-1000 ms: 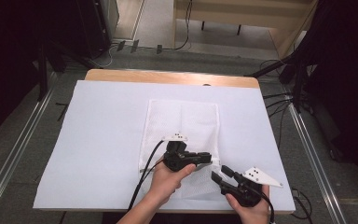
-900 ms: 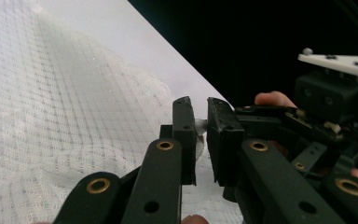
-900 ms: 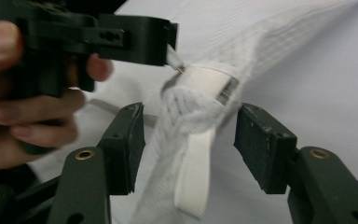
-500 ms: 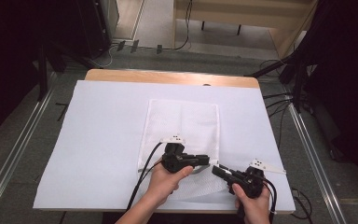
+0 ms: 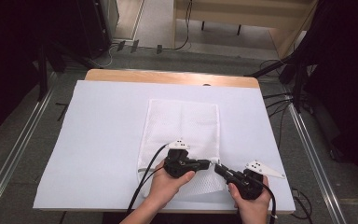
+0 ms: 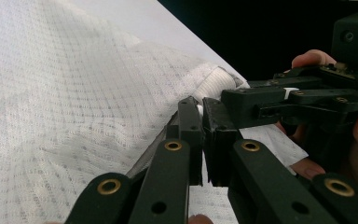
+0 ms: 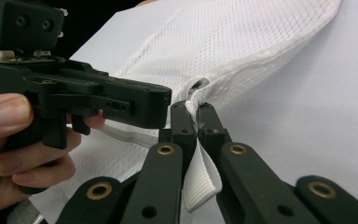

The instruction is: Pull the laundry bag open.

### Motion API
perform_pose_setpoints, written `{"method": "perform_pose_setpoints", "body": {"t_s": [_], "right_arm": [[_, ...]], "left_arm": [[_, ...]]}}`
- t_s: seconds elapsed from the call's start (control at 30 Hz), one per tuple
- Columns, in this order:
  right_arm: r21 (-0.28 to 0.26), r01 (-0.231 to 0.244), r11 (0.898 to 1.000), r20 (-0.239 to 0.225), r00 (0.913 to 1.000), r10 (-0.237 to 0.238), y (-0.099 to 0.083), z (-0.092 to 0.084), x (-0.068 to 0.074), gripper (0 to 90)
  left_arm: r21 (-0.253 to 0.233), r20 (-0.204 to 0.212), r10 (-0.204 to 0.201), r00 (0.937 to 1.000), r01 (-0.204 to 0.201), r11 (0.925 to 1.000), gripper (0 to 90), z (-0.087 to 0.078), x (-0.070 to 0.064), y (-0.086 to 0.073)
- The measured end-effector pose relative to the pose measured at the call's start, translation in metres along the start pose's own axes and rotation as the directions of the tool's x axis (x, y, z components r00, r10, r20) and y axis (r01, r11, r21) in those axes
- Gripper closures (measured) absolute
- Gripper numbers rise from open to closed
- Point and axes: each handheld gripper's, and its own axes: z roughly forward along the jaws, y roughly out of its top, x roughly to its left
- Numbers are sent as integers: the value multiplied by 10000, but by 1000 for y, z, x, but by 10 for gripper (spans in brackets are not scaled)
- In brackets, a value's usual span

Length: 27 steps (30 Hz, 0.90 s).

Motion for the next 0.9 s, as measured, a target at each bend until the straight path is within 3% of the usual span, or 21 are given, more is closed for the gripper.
{"method": "perform_pose_setpoints", "body": {"t_s": [0.23, 0.43, 0.5, 0.67, 0.9], "right_arm": [[-196, 450, 9988, 392, 9983, -442, -2, -1, 7, 898], [-337, 657, 9973, 305, 9974, -647, -3, -1, 12, 898], [-367, 841, 9958, 466, 9955, -823, -4, -1, 13, 898], [-385, 894, 9953, 547, 9947, -872, -4, -1, 14, 899], [-404, 1221, 9917, 916, 9888, -1180, -5, -2, 18, 900]], "left_arm": [[-165, 126, -315, 9994, 317, 9994, 878, -2, 0, -3], [-13, 115, -415, 9991, 415, 9991, 830, 1, 0, -7], [3, 341, -472, 9983, 472, 9989, 863, 2, 0, -8], [49, 324, -510, 9982, 509, 9987, 880, 1, -2, -8], [240, -185, -124, 9998, 128, 9996, 883, -3, -3, -8]]}}
